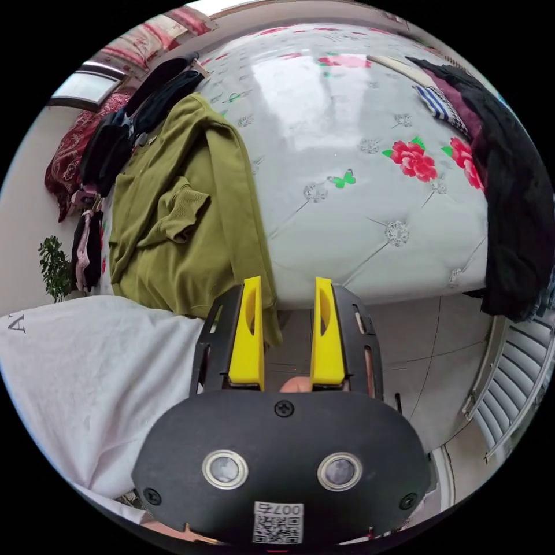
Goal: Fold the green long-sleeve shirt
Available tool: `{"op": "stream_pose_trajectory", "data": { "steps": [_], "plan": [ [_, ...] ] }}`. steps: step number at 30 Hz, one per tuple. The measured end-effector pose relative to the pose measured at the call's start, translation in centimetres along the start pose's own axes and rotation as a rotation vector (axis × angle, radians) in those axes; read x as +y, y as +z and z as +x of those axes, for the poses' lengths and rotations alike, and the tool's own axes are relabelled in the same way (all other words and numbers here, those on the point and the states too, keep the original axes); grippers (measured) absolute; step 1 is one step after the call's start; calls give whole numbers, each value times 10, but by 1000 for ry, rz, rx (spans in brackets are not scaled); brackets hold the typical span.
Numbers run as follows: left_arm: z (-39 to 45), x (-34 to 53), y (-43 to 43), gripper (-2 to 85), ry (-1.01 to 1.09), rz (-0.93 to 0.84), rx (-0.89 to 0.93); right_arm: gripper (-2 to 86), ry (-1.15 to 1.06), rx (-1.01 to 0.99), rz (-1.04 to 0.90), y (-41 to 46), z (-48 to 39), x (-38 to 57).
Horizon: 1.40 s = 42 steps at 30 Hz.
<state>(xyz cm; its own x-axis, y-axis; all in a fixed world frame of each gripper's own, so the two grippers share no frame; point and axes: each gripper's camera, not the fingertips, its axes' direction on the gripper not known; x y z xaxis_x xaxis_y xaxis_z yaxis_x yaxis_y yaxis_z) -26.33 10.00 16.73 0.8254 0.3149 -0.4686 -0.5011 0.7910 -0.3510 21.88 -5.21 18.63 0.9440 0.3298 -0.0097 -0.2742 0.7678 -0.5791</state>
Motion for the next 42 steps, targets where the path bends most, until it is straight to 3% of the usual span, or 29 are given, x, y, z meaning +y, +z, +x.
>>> {"op": "stream_pose_trajectory", "data": {
  "steps": [4,6,8,11,13,19,24,28,34,36,38,40,42],
  "plan": [
    [17,-31,37,154,117,-123,35,94,-42,-70,-101,29,0,-14],
    [26,-49,55,141,142,-195,9,91,-69,4,-154,27,1,-29],
    [34,-66,74,100,149,-296,9,88,-82,-45,-212,24,7,-38],
    [35,-69,67,31,202,-325,45,83,-134,-203,-327,18,5,-52],
    [26,-65,58,13,210,-328,106,80,-177,-158,-338,18,1,-55],
    [-1,-50,12,-3,216,-305,274,48,-164,-299,-464,40,12,-74],
    [-10,-47,-28,-4,290,-288,417,15,-312,-339,-512,12,14,-85],
    [-29,-68,-68,-4,316,-169,594,5,-312,-516,-417,-27,28,-106],
    [-65,-174,-127,4,303,117,773,5,-233,-846,-42,-106,38,-204],
    [-71,-220,-142,12,171,217,745,12,-163,-931,155,-135,27,-256],
    [-80,-257,-152,38,-181,410,696,24,-119,-937,292,-148,6,-284],
    [-74,-251,-159,58,-318,691,705,40,-124,-905,352,-152,-20,-304],
    [-60,-244,-156,67,-355,770,646,52,-137,-754,351,-140,-50,-307]
  ]
}}
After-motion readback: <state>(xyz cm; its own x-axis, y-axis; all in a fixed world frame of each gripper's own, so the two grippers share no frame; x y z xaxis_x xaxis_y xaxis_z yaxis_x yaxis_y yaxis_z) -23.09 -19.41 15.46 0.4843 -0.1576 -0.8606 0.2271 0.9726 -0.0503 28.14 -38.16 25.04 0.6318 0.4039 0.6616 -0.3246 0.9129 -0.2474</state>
